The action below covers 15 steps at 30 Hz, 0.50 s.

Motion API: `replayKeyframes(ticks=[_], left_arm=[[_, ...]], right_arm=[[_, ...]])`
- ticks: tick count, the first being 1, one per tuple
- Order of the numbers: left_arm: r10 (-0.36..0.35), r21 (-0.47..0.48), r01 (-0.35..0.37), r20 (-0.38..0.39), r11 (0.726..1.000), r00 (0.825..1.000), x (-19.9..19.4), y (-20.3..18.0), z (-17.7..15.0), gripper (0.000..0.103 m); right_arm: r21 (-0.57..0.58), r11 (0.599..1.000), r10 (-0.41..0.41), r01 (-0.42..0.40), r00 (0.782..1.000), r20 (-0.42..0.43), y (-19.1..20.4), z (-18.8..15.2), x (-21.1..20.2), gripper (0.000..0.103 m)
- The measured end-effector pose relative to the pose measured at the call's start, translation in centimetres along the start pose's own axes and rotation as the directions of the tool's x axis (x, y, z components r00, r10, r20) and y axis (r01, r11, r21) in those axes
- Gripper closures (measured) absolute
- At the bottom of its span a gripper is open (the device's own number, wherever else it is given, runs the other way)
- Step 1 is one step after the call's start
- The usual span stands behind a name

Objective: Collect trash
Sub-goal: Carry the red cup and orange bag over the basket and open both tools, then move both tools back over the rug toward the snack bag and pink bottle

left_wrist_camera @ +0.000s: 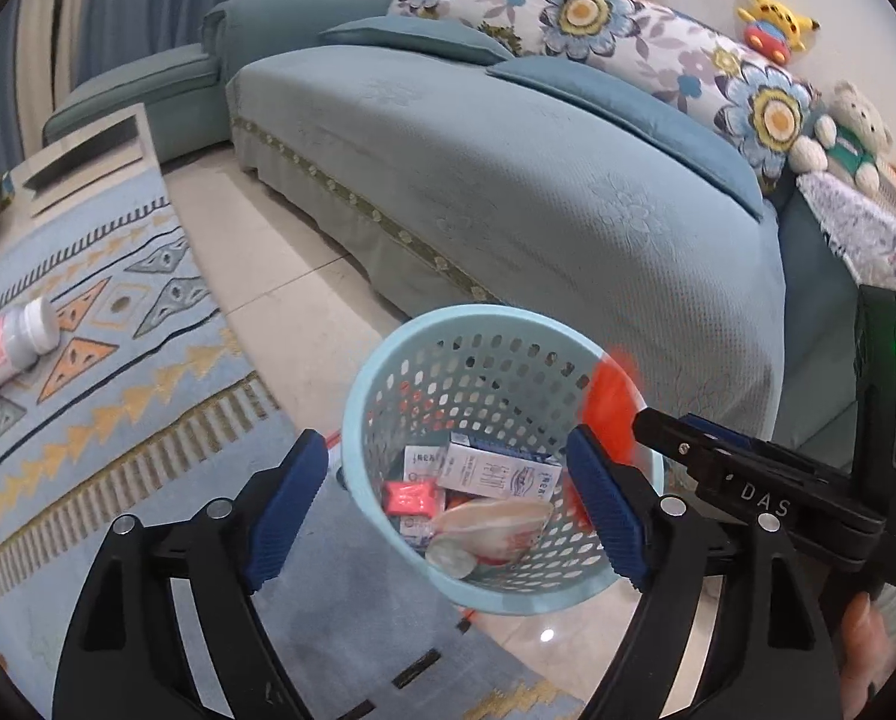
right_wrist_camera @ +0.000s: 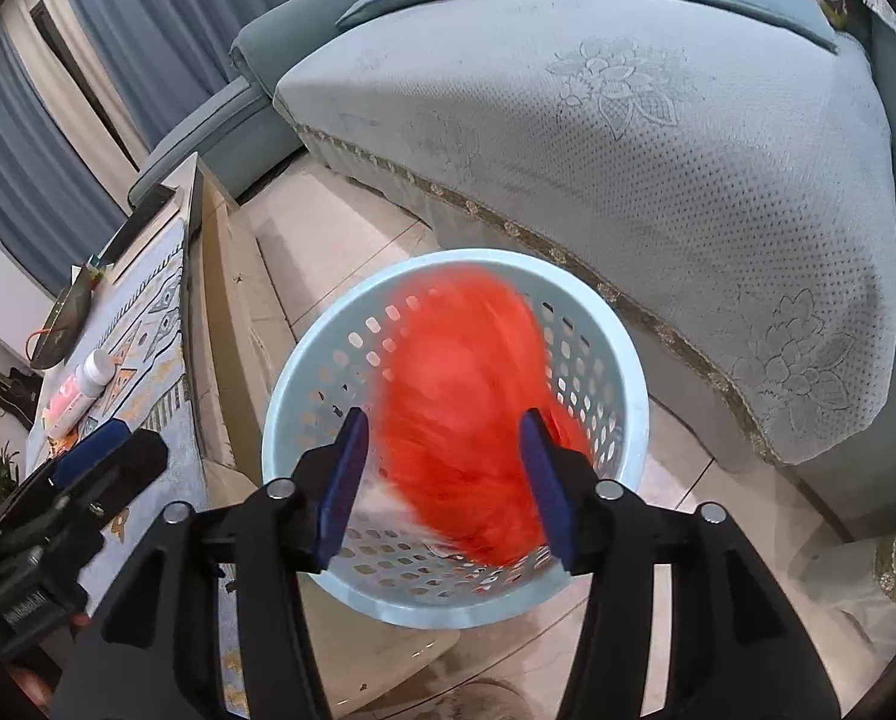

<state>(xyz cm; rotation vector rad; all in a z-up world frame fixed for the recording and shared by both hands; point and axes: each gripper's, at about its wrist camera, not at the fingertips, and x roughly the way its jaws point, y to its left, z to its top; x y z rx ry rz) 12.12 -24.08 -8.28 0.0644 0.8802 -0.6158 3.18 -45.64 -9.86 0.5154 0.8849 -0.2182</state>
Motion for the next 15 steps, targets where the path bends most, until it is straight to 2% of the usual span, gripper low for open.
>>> replayKeyframes(ticks=[8, 15], left_arm=[[0.036, 0.003, -0.036, 0.051, 0.999, 0.998, -3.9, 2.5, -0.1, 0.023], [0.082, -0.042, -0.077, 0.14, 0.996, 0.987, -9.2, 7.4, 0.2, 0.023]], right_arm=[[-0.045, 0.999, 0.001, 0.0, 0.999, 0.036, 2.2, 0.3, -2.0, 0.054], [-0.191, 0.981, 0.065, -0.042, 0.991, 0.119, 9.3, 0.8, -4.9, 0.054]])
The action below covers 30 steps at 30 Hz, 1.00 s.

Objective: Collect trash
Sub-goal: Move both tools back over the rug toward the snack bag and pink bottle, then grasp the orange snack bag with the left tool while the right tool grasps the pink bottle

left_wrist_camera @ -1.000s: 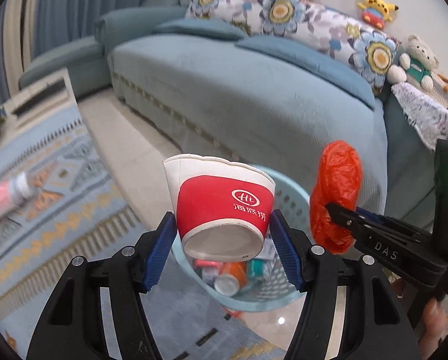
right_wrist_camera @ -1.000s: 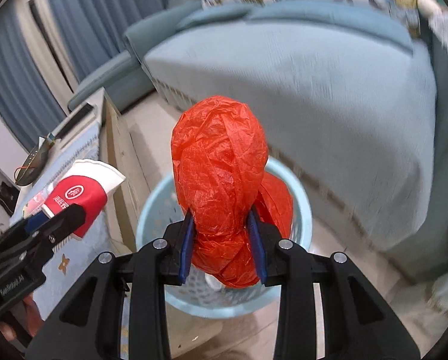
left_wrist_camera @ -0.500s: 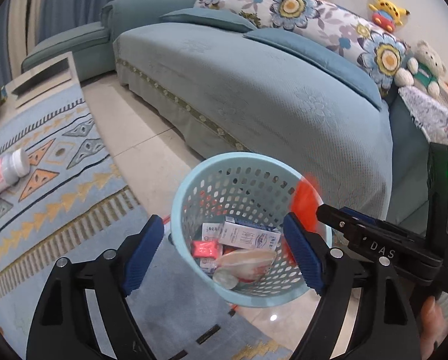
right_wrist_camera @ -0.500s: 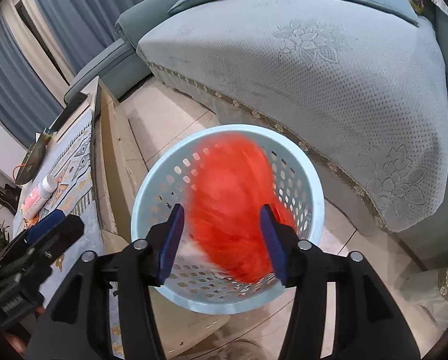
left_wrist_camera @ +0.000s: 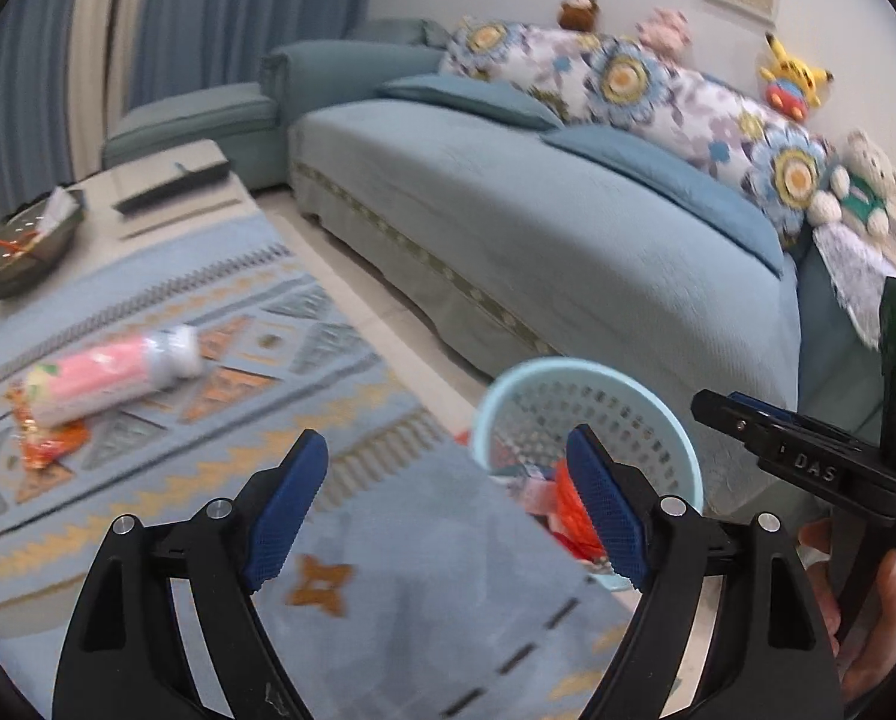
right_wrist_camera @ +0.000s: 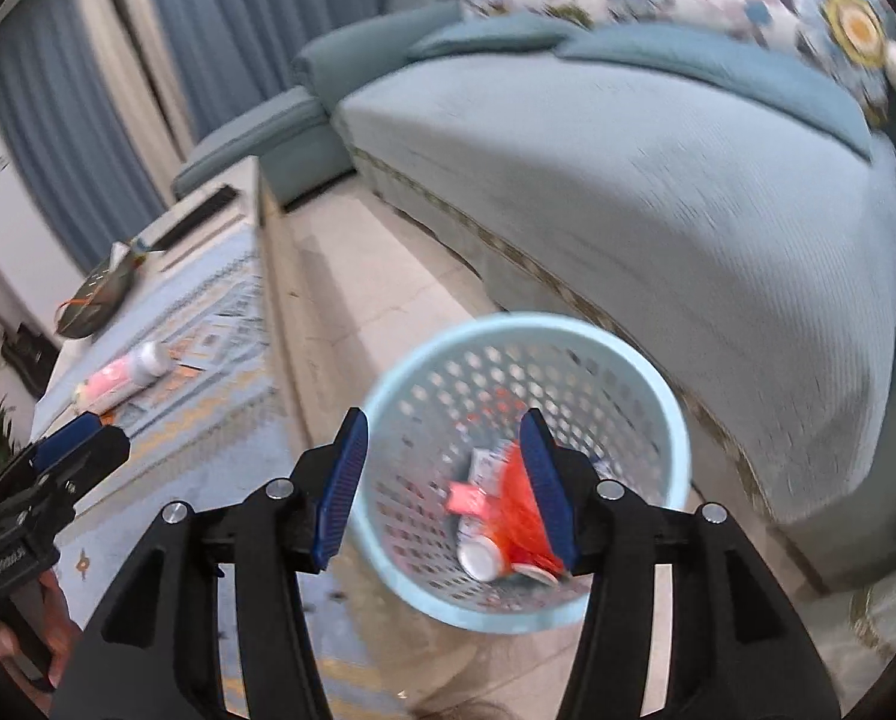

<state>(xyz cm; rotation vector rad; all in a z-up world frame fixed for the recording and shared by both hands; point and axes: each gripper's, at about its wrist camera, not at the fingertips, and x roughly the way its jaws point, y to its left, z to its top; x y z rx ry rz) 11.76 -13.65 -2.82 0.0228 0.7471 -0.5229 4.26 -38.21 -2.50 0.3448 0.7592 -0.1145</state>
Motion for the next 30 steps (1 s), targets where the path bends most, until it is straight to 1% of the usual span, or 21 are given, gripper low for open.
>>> replayKeyframes(ticks=[3, 4, 6, 8, 9, 12, 13, 15, 17, 18, 19, 20, 21, 22, 23, 25, 26, 28, 30], left_arm=[[0.04, -0.026, -0.039, 0.038, 0.999, 0.998, -1.9, 3.0, 0.7, 0.023], [0.057, -0.037, -0.055, 0.051, 0.998, 0.997, -2.7, 4.5, 0.9, 0.023], [0.088, -0.054, -0.085, 0.064, 0.995, 0.994, -3.6, 6.6, 1.2, 0.023], [0.127, -0.086, -0.12, 0.077, 0.989, 0.989, -4.6, 9.4, 1.3, 0.023], [0.157, -0.108, -0.148, 0.084, 0.983, 0.984, -5.2, 11.2, 1.3, 0.023], [0.214, -0.168, -0.198, 0.085, 0.966, 0.973, -6.0, 15.3, 1.1, 0.025], [0.235, -0.198, -0.215, 0.081, 0.956, 0.969, -6.3, 17.2, 0.9, 0.025], [0.269, -0.233, -0.246, 0.071, 0.941, 0.96, -6.5, 19.8, 0.6, 0.026], [0.302, -0.259, -0.279, 0.054, 0.925, 0.952, -6.4, 22.4, 0.3, 0.029], [0.32, -0.274, -0.296, 0.043, 0.915, 0.947, -6.2, 23.9, 0.2, 0.029], [0.328, -0.282, -0.305, 0.037, 0.91, 0.944, -6.0, 24.6, 0.2, 0.031], [0.333, -0.29, -0.311, 0.031, 0.905, 0.942, -5.8, 25.6, 0.1, 0.036], [0.332, -0.297, -0.311, 0.022, 0.903, 0.943, -5.5, 26.6, 0.0, 0.038], [0.326, -0.309, -0.308, 0.007, 0.9, 0.945, -4.9, 27.5, 0.1, 0.043], [0.319, -0.322, -0.304, -0.007, 0.897, 0.948, -4.3, 28.4, 0.2, 0.046], [0.304, -0.343, -0.292, -0.021, 0.893, 0.953, -3.4, 30.0, -0.1, 0.048], [0.302, -0.351, -0.291, -0.027, 0.89, 0.953, -3.0, 30.6, -0.1, 0.048], [0.288, -0.365, -0.281, -0.035, 0.888, 0.957, -2.1, 31.7, -0.1, 0.048], [0.252, -0.395, -0.249, -0.045, 0.884, 0.967, -0.9, 33.0, 0.0, 0.048]], right_arm=[[-0.059, 0.997, 0.05, -0.048, 0.998, 0.034, 3.5, 0.7, -0.4, 0.054], [-0.08, 0.995, 0.071, -0.067, 0.997, 0.044, 4.8, 1.0, -0.5, 0.054], [-0.128, 0.985, 0.124, -0.116, 0.99, 0.063, 7.6, 1.4, -0.4, 0.054], [-0.182, 0.972, 0.166, -0.152, 0.984, 0.065, 10.5, 1.8, 0.2, 0.054], [-0.216, 0.961, 0.19, -0.172, 0.98, 0.062, 12.4, 2.1, 0.8, 0.054], [-0.288, 0.924, 0.272, -0.252, 0.962, 0.033, 17.2, 2.9, 3.0, 0.054], [-0.306, 0.912, 0.294, -0.274, 0.956, 0.02, 18.8, 3.3, 4.0, 0.054], [-0.348, 0.887, 0.312, -0.303, 0.949, -0.031, 22.1, 4.1, 6.5, 0.054], [-0.399, 0.862, 0.317, -0.313, 0.947, -0.06, 25.0, 4.5, 8.8, 0.056], [-0.422, 0.85, 0.314, -0.315, 0.947, -0.073, 26.5, 4.8, 10.0, 0.057], [-0.433, 0.841, 0.319, -0.325, 0.944, -0.088, 27.5, 4.9, 10.9, 0.057], [-0.441, 0.83, 0.328, -0.342, 0.938, -0.109, 28.5, 5.1, 12.1, 0.058], [-0.454, 0.821, 0.326, -0.347, 0.937, -0.127, 29.7, 5.3, 13.4, 0.06], [-0.465, 0.814, 0.318, -0.347, 0.937, -0.142, 30.7, 5.4, 14.7, 0.064], [-0.473, 0.805, 0.32, -0.358, 0.934, -0.162, 31.6, 5.7, 15.9, 0.065], [-0.502, 0.793, 0.297, -0.345, 0.938, -0.175, 32.7, 5.8, 17.5, 0.07], [-0.513, 0.782, 0.299, -0.354, 0.935, -0.19, 33.1, 6.0, 18.2, 0.07], [-0.503, 0.768, 0.317, -0.396, 0.918, -0.24, 33.3, 6.2, 19.4, 0.07], [-0.478, 0.759, 0.338, -0.442, 0.895, -0.29, 33.3, 6.6, 20.4, 0.07]])
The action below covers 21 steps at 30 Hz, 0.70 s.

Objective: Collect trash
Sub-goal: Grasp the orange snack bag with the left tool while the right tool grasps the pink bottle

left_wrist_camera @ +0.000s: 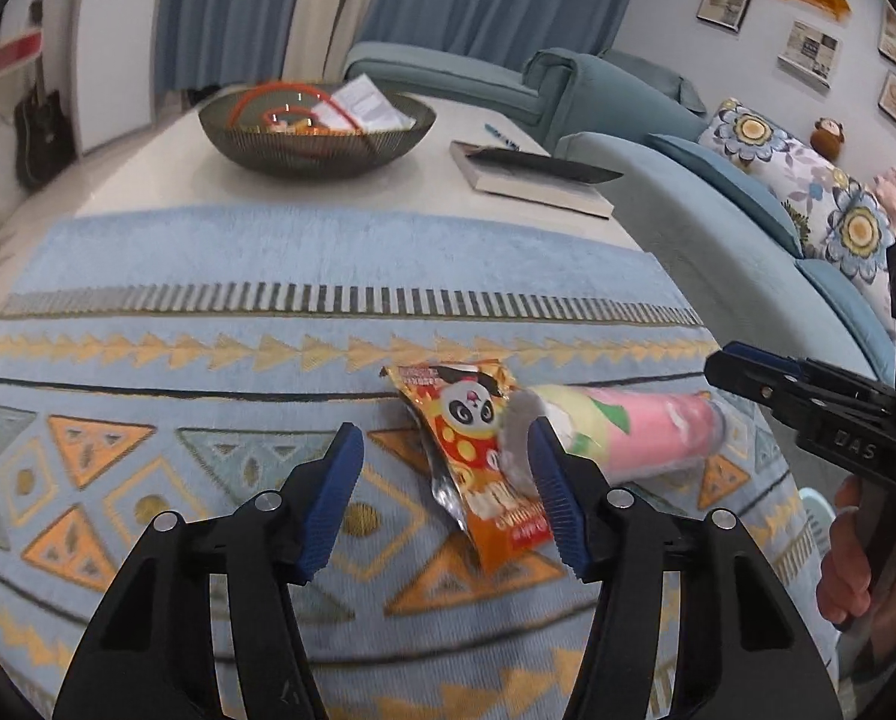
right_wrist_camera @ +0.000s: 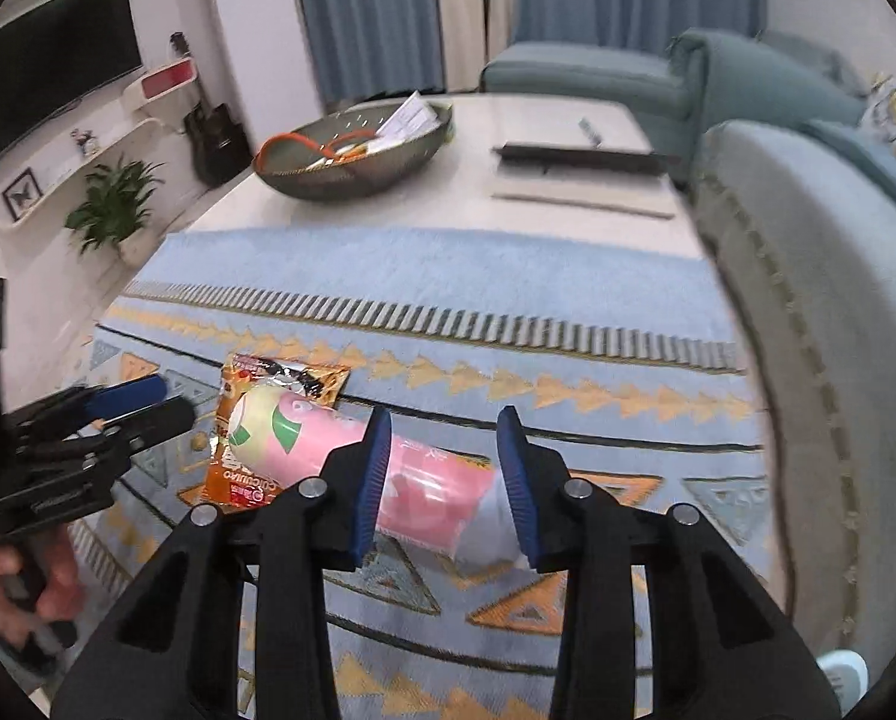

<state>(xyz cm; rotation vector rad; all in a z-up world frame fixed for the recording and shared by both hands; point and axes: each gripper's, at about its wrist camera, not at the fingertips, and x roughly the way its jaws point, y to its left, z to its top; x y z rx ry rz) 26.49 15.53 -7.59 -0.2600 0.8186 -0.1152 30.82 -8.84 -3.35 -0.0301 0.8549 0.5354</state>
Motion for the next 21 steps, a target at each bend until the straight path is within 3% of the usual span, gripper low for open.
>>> replayKeyframes(ticks=[2, 5, 12, 13, 15, 21], left_arm=[[-0.032, -0.038, 0.031, -0.021, 0.999, 0.999, 1.2, 0.9, 0.2, 0.055], [-0.094, -0.102, 0.087, -0.067, 0.991, 0.993, 3.2, 2.3, 0.7, 0.055], [-0.128, -0.146, 0.113, -0.096, 0.983, 0.987, 5.5, 2.9, 0.9, 0.058], [-0.123, -0.14, 0.108, -0.099, 0.984, 0.988, 5.7, 2.7, 1.0, 0.063], [-0.128, -0.127, 0.113, -0.119, 0.985, 0.985, 6.2, 2.4, 0.9, 0.089], [-0.115, -0.132, 0.102, -0.091, 0.986, 0.989, 4.8, 3.2, 0.0, 0.098]], right_arm=[[0.014, 0.999, 0.044, -0.044, 0.998, -0.035, -0.8, 0.4, 0.9, 0.07], [0.023, 0.995, 0.101, -0.099, 0.99, -0.1, -1.4, 0.1, 2.2, 0.069], [0.0, 0.972, 0.231, -0.235, 0.957, -0.174, -0.8, -2.6, 1.4, 0.069], [-0.018, 0.969, 0.238, -0.246, 0.954, -0.183, -0.4, -3.0, 1.1, 0.067], [-0.056, 0.961, 0.253, -0.27, 0.944, -0.21, 1.0, -4.0, 0.8, 0.06], [-0.117, 0.946, 0.27, -0.303, 0.934, -0.232, 4.2, -7.1, -1.4, 0.046]])
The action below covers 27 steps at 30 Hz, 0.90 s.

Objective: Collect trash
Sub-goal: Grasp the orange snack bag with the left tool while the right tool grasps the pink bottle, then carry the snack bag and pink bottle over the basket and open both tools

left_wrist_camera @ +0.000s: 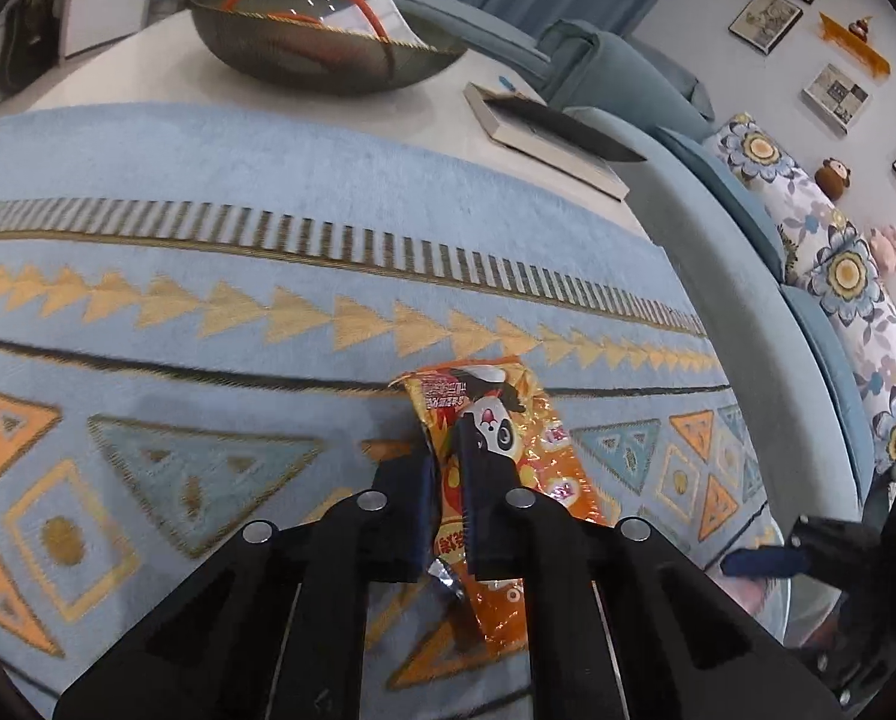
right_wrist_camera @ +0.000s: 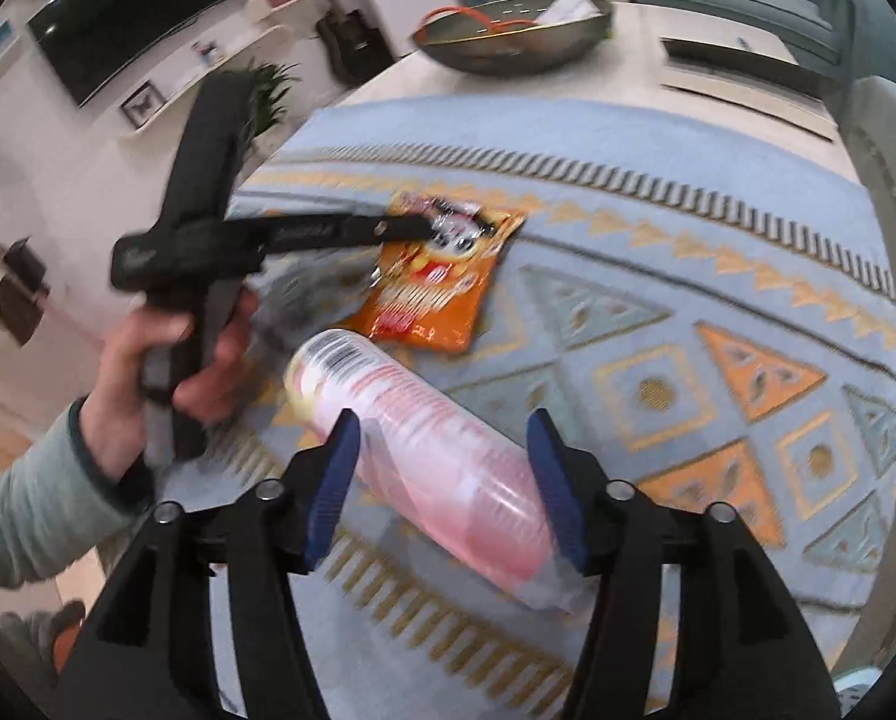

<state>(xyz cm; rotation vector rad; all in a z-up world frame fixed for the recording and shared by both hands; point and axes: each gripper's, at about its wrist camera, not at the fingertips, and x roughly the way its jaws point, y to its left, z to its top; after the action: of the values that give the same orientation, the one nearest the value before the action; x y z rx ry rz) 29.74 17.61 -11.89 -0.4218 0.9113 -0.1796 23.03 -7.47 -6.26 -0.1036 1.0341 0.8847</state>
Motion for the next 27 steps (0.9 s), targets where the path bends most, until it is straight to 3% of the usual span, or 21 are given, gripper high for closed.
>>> replayKeyframes(ticks=[5, 10, 14, 16, 18, 23, 27], left_arm=[[0.018, 0.01, -0.019, 0.047, 1.0, 0.999, -4.4, 1.5, -2.2, 0.101], [0.036, 0.011, -0.037, 0.067, 0.999, 0.997, -8.8, 2.8, -5.6, 0.102], [0.044, 0.008, -0.045, 0.08, 0.999, 0.996, -11.7, 3.2, -8.5, 0.102], [0.047, 0.005, -0.047, 0.085, 0.999, 0.995, -13.0, 3.2, -9.8, 0.102], [0.051, 0.008, -0.051, 0.088, 0.999, 0.995, -13.9, 3.1, -10.9, 0.102], [0.044, 0.018, -0.046, 0.091, 0.999, 0.995, -16.0, 2.2, -13.0, 0.102], [0.044, 0.044, -0.048, 0.09, 0.998, 0.995, -17.4, 1.4, -13.9, 0.102]], right_arm=[[0.009, 1.0, 0.011, -0.012, 0.999, 0.037, 1.8, -3.6, -1.9, 0.036], [-0.109, 0.992, -0.068, 0.063, 0.997, -0.038, 4.8, -6.8, -1.3, 0.031], [-0.261, 0.951, -0.186, 0.163, 0.98, -0.066, 7.8, -8.6, -0.2, 0.026], [-0.271, 0.949, -0.187, 0.161, 0.98, -0.073, 8.5, -8.9, -0.1, 0.026], [-0.225, 0.961, -0.182, 0.161, 0.981, -0.074, 8.4, -9.0, -0.1, 0.029], [-0.077, 0.973, -0.22, 0.216, 0.974, -0.054, 8.6, -10.2, 0.0, 0.05], [0.063, 0.969, -0.237, 0.239, 0.971, -0.042, 9.0, -10.9, -0.4, 0.057]])
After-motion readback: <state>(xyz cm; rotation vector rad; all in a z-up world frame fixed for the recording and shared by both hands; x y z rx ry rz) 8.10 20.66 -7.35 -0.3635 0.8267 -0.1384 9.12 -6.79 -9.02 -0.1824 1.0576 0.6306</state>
